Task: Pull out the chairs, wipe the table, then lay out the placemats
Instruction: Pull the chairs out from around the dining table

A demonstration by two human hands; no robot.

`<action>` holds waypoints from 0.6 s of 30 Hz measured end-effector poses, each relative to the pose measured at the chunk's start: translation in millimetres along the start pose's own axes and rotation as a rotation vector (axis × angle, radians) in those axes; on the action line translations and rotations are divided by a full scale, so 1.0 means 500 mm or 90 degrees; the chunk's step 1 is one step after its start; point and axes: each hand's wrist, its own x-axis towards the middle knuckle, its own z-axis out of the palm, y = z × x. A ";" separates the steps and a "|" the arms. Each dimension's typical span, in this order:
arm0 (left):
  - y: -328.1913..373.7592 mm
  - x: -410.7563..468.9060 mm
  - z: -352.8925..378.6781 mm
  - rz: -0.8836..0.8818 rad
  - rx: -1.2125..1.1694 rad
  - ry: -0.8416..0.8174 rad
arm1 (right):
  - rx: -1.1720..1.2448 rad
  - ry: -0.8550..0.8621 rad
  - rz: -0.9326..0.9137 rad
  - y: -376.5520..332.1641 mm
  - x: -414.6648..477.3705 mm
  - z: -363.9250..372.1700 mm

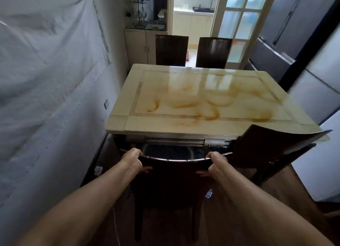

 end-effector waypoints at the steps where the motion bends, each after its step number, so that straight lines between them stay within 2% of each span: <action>1: 0.019 0.009 0.010 -0.004 0.004 -0.005 | 0.005 -0.002 0.001 -0.012 0.011 0.014; 4: 0.057 0.045 0.043 -0.004 0.012 -0.013 | 0.007 0.001 -0.003 -0.038 0.056 0.045; 10: 0.094 0.091 0.112 -0.013 -0.065 -0.024 | 0.016 -0.012 -0.010 -0.081 0.136 0.079; 18: 0.149 0.142 0.207 -0.017 -0.067 -0.027 | 0.036 -0.030 -0.012 -0.156 0.224 0.120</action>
